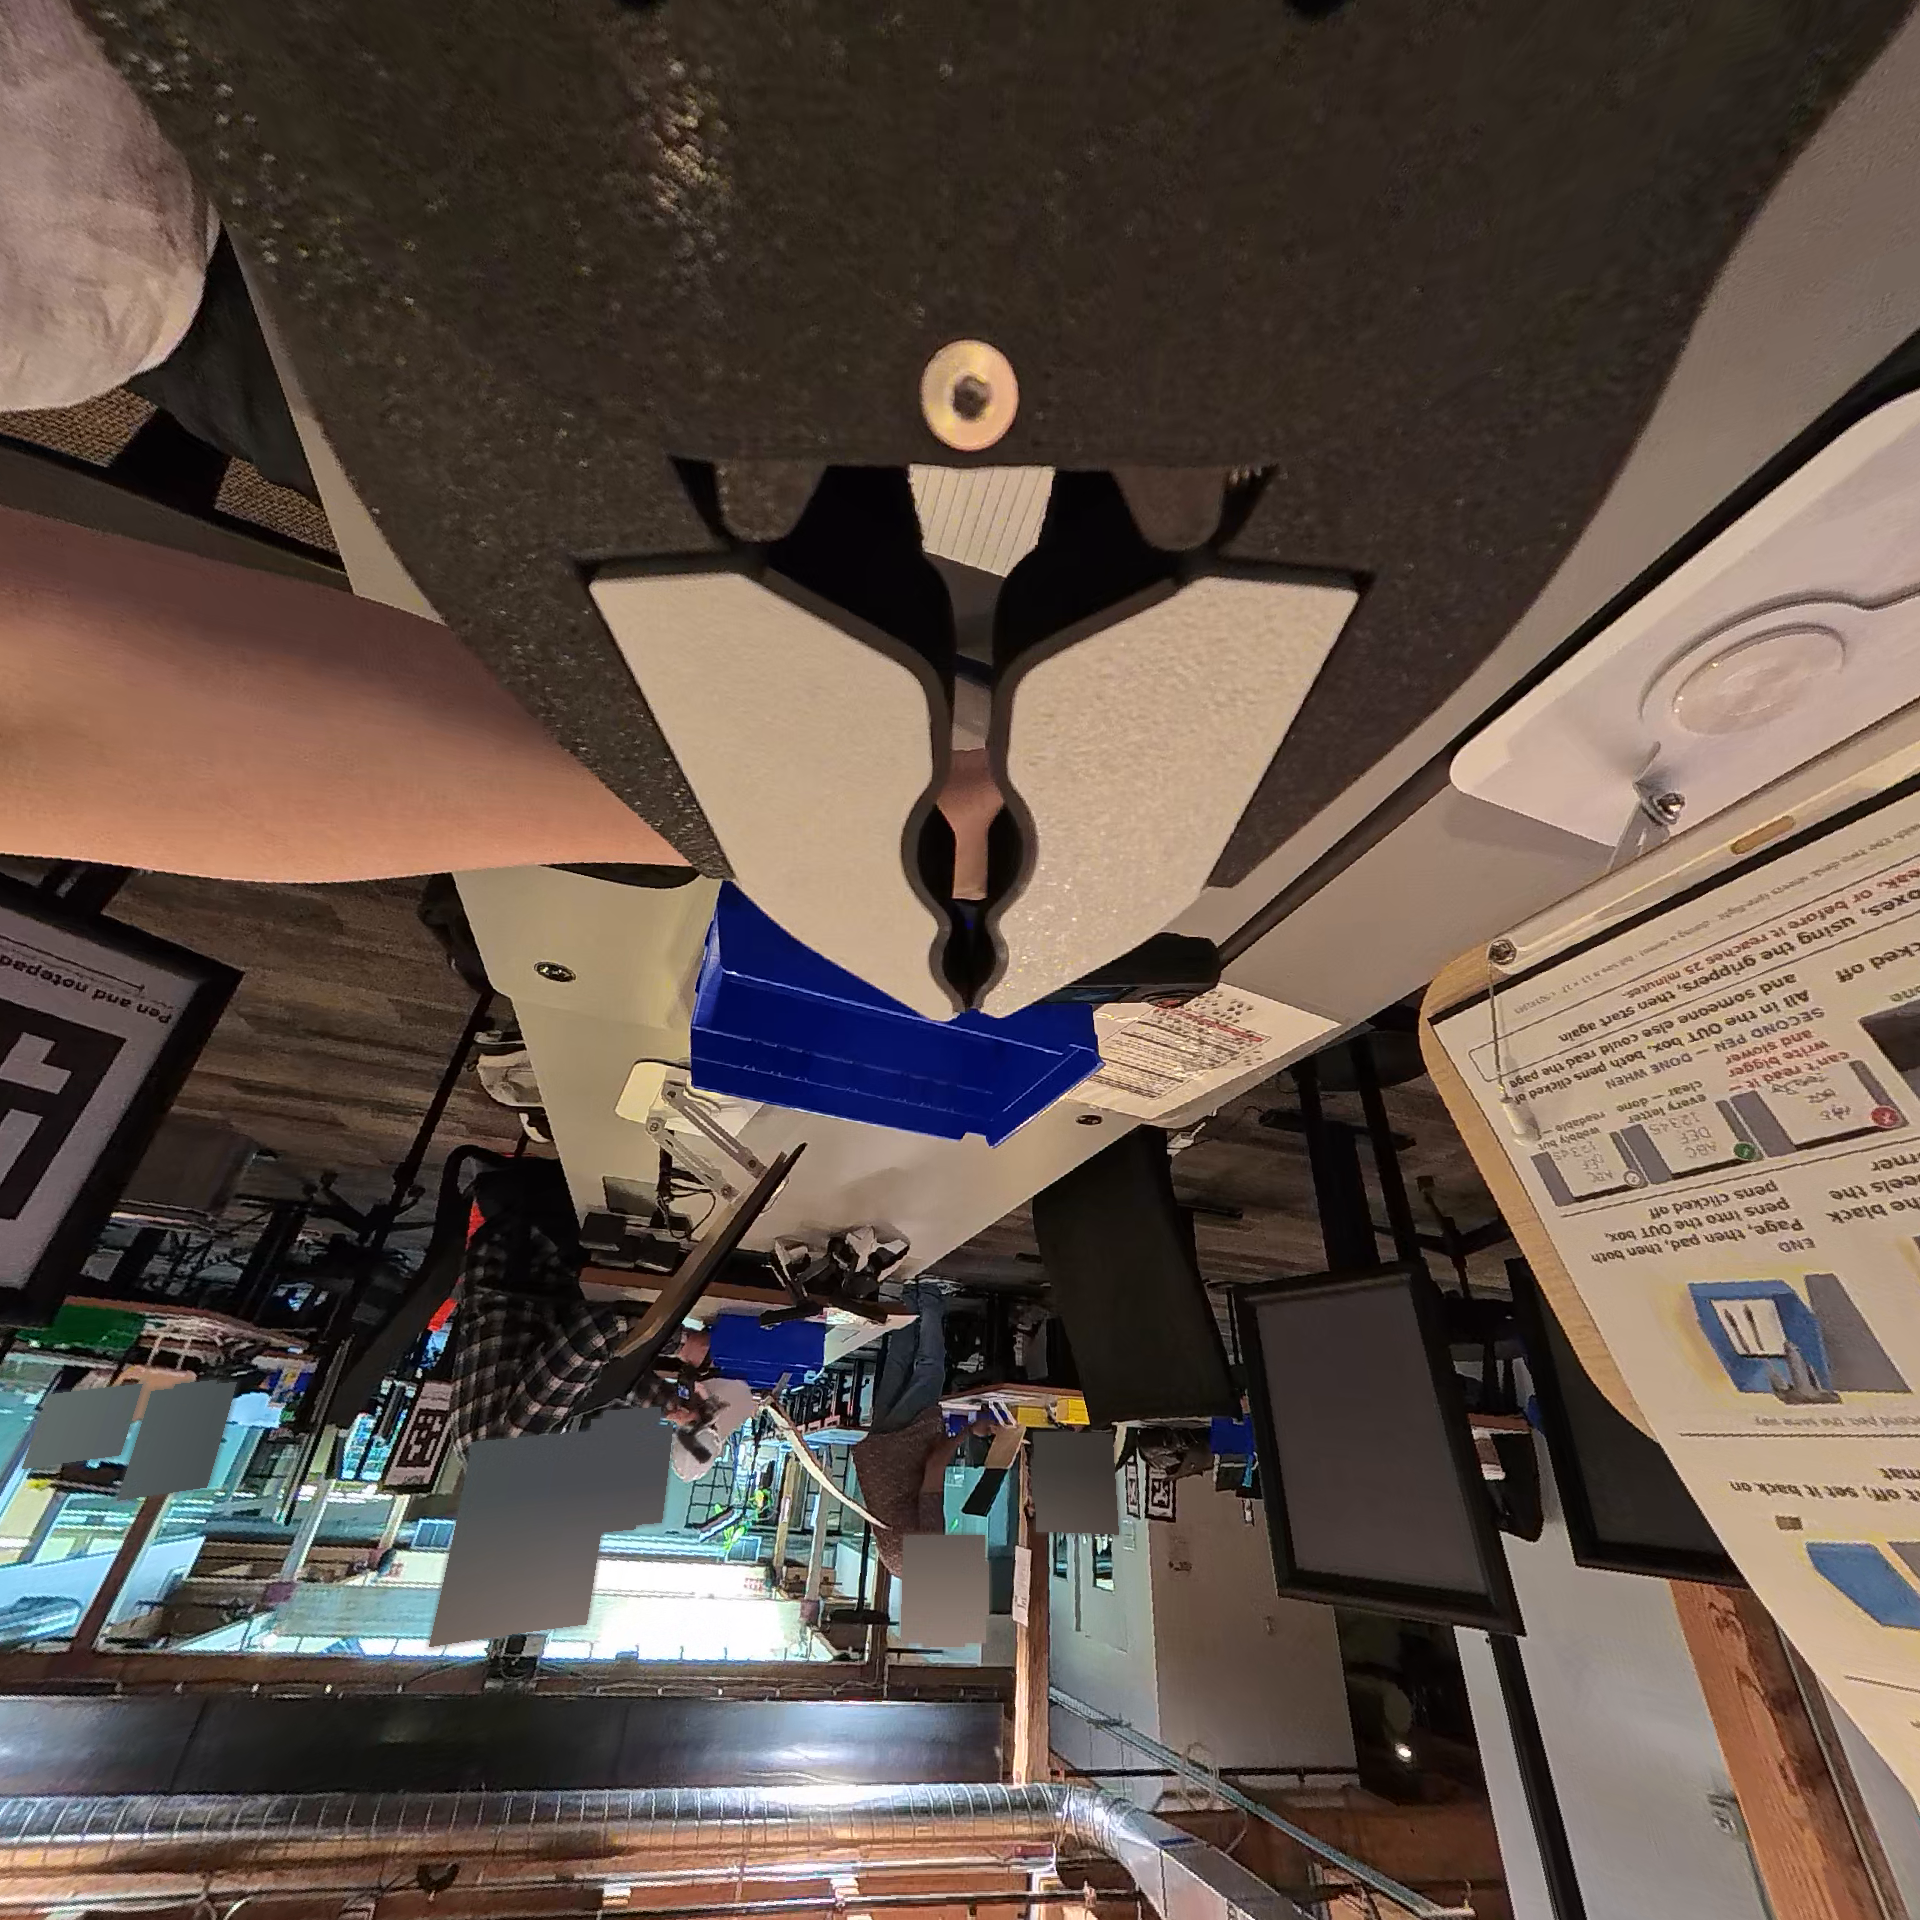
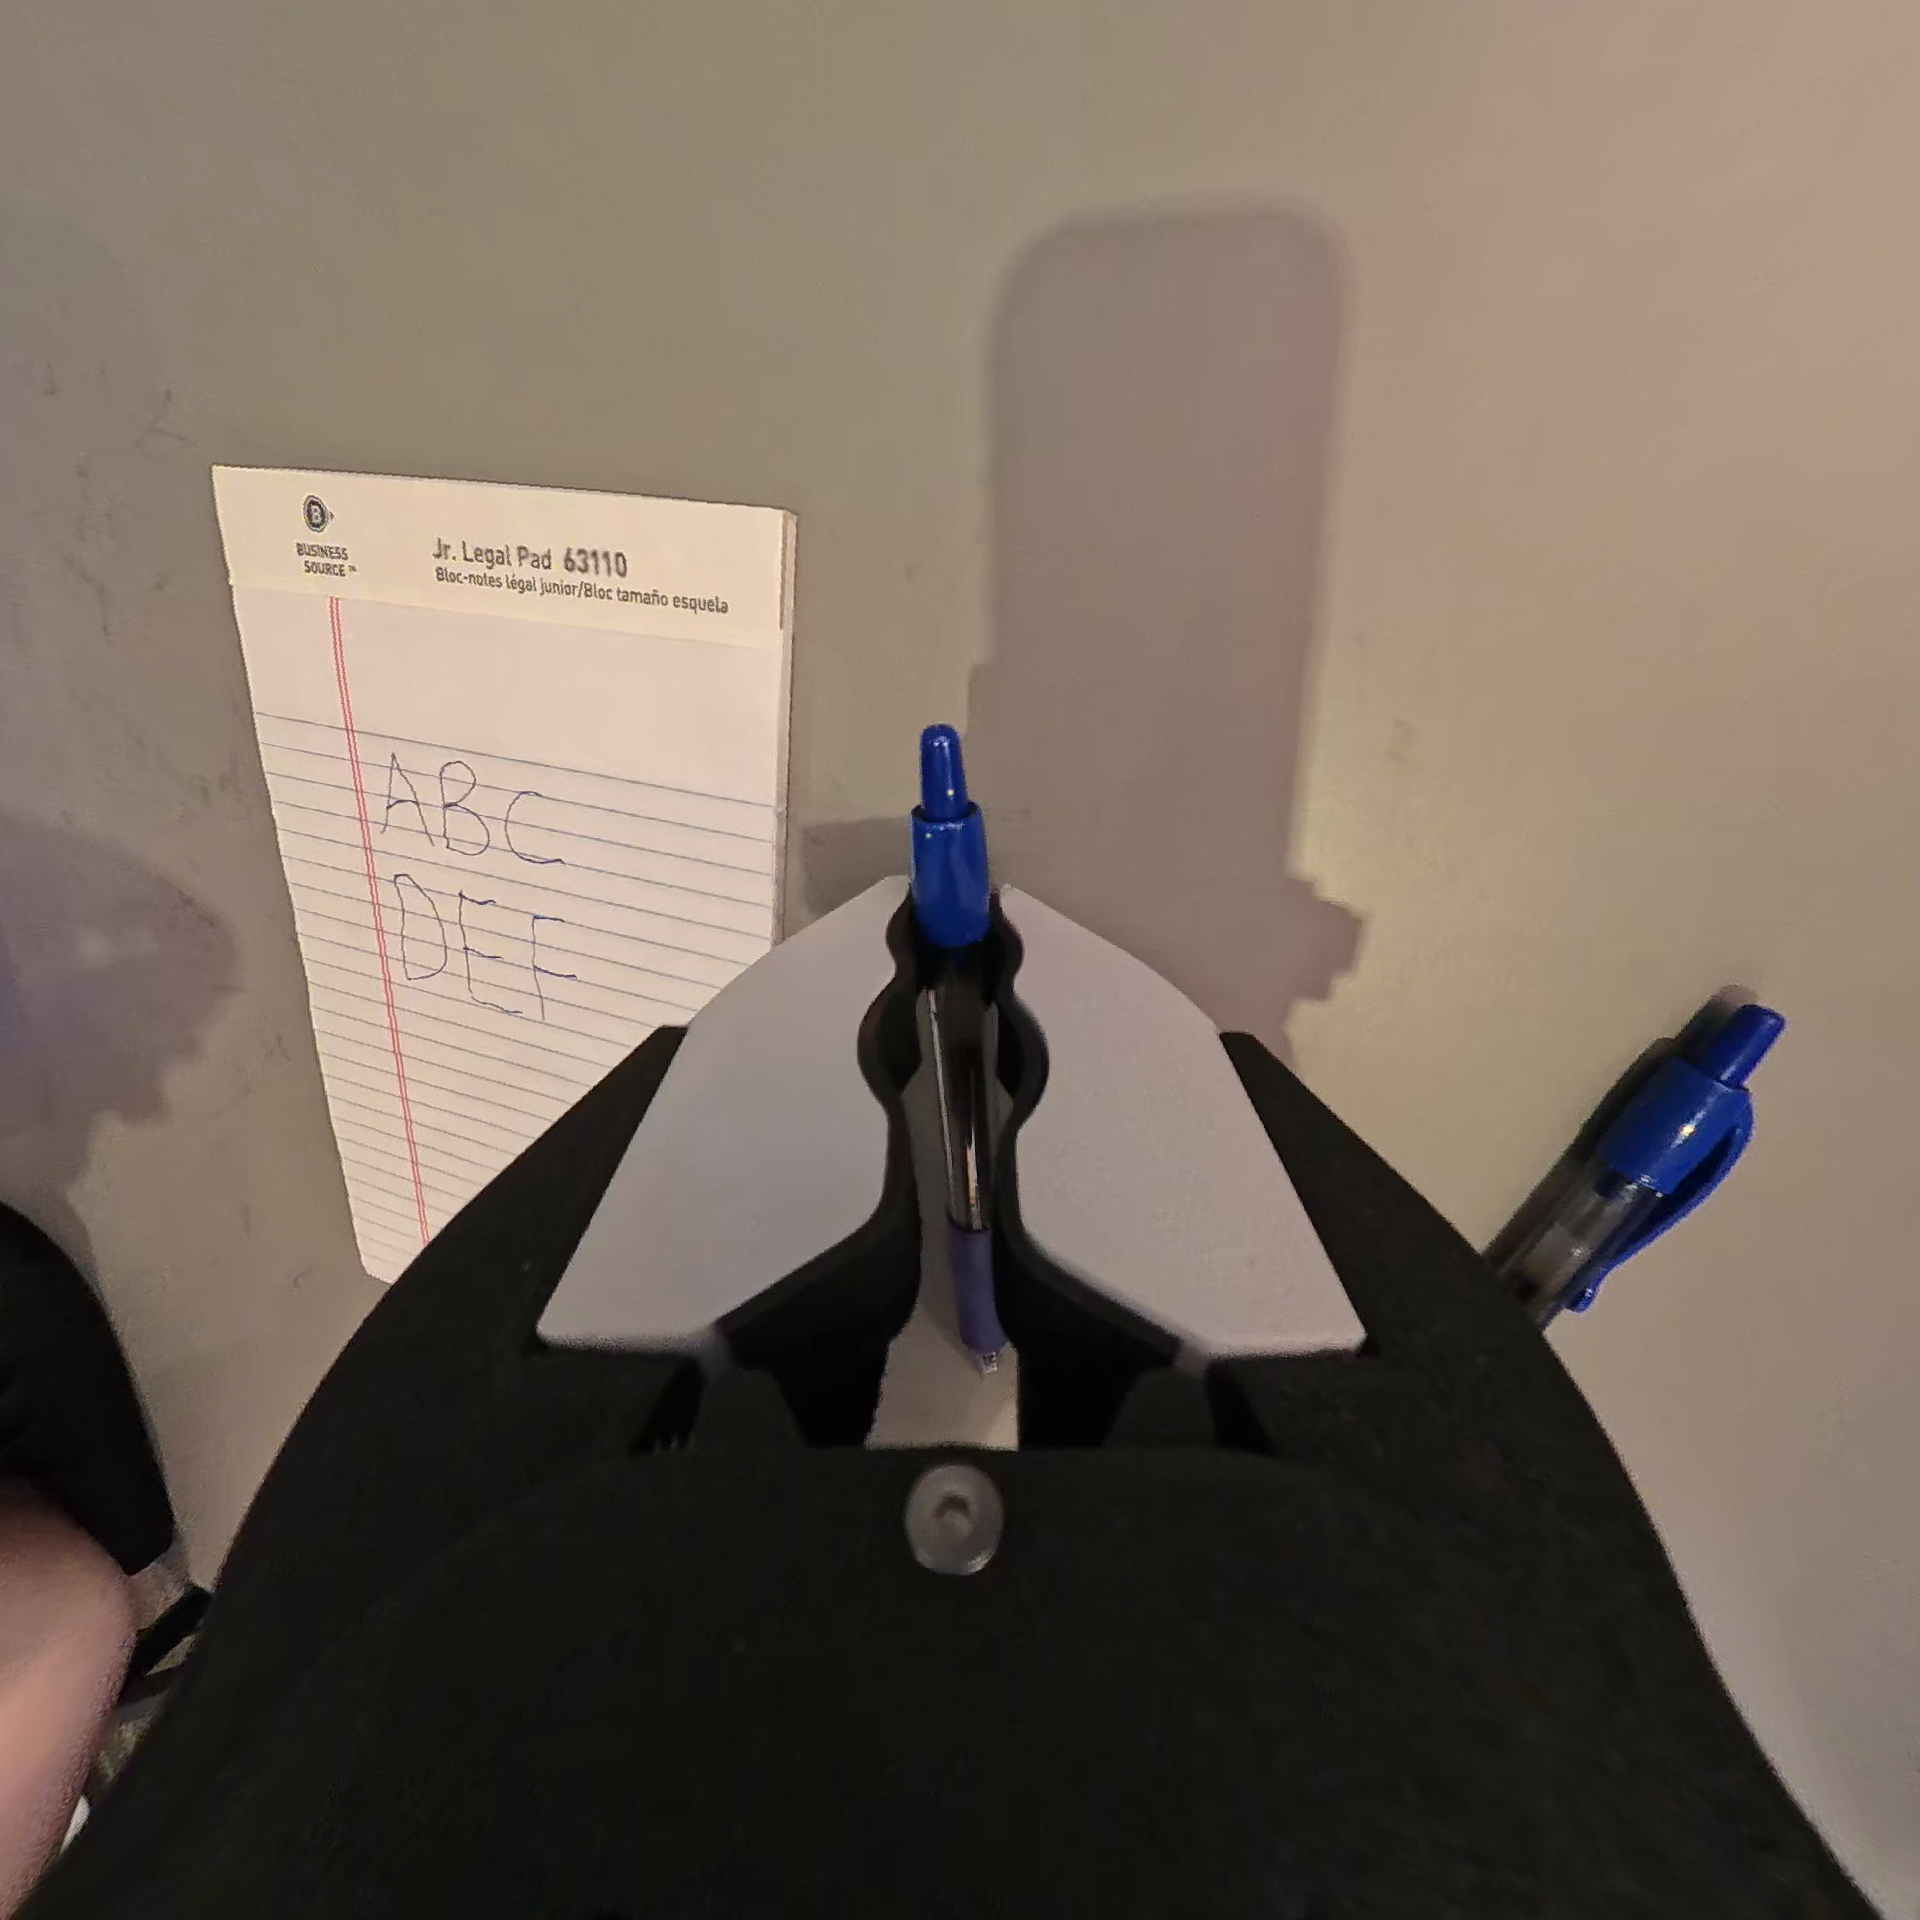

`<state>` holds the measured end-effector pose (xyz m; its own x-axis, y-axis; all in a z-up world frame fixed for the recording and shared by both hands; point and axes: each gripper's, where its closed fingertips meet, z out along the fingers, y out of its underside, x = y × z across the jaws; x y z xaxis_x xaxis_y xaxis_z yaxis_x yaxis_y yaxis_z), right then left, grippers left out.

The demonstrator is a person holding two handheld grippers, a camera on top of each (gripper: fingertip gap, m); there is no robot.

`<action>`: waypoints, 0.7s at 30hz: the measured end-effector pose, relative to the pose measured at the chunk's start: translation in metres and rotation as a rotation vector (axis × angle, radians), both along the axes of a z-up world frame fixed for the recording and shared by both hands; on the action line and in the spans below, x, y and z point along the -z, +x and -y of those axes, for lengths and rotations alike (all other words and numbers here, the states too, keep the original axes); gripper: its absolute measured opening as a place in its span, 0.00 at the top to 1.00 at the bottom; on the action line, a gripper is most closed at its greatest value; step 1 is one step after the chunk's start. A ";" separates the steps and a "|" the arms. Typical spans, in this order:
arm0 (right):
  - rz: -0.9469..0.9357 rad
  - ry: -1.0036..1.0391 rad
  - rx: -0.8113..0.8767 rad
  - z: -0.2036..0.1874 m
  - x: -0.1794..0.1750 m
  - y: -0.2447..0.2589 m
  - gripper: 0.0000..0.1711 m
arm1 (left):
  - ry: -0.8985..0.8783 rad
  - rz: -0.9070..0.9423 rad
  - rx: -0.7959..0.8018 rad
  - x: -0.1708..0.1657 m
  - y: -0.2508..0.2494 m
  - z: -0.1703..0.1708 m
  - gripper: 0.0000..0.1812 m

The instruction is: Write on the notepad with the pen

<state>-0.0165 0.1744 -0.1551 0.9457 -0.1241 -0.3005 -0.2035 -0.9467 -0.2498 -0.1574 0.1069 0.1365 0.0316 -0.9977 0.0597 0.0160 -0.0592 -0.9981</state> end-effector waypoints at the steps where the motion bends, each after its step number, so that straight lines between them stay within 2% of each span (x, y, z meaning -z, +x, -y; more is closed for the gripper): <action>1: 0.002 -0.002 -0.002 0.000 0.000 0.000 0.94 | 0.000 0.002 0.000 -0.001 0.000 0.000 1.00; 15: 0.047 -0.009 -0.017 0.002 -0.003 0.002 0.86 | 0.002 0.015 -0.004 -0.005 -0.007 0.000 1.00; 21: 0.090 0.050 -0.062 -0.009 -0.024 0.005 0.84 | -0.017 0.022 -0.021 -0.004 -0.011 -0.008 1.00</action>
